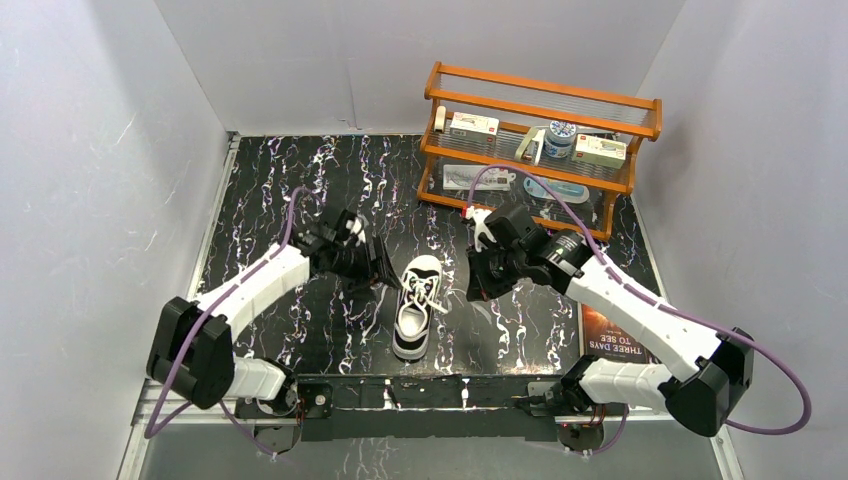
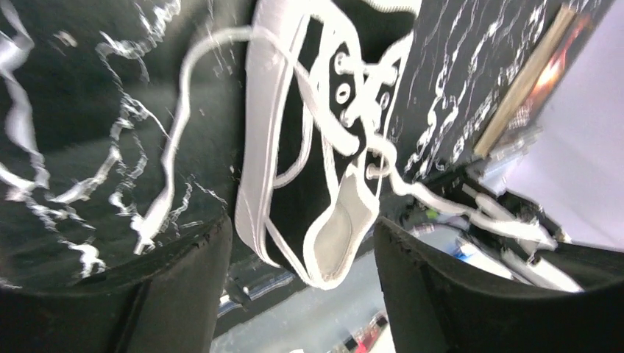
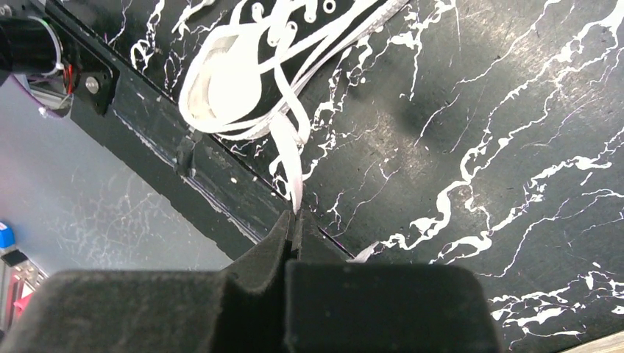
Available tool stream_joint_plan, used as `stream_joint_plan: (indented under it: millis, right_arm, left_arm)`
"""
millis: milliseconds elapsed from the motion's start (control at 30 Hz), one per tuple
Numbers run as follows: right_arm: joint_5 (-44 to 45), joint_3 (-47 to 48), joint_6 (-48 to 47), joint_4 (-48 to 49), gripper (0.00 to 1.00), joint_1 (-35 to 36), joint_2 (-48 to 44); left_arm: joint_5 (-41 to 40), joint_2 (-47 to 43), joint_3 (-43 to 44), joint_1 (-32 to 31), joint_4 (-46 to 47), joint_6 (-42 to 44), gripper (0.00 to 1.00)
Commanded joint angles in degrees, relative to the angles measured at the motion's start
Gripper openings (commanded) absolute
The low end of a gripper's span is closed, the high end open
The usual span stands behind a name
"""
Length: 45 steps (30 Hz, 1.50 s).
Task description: Tie the shoes
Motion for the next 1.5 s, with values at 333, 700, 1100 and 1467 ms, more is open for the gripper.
stream_joint_plan:
  millis: [333, 700, 1100, 1467]
  right_arm:
    - [6.13, 7.87, 1.78, 0.46, 0.0, -0.29, 5.44]
    - [7.56, 8.4, -4.18, -1.55, 0.0, -2.99, 6.36]
    - [3.55, 13.18, -8.93, -4.23, 0.0, -4.6, 8.7]
    - [1.2, 12.92, -8.21, -3.12, 0.0, -4.81, 8.78]
  left_arm:
    - [13.8, -2.81, -17.88, -11.31, 36.11, -20.87, 0.71]
    - [8.86, -9.65, -10.1, -4.7, 13.36, -9.1, 0.89]
    - [-1.95, 8.3, 3.01, 4.94, 1.13, 22.39, 0.69]
    - [-0.63, 13.11, -7.69, -0.8, 27.48, 28.28, 0.35]
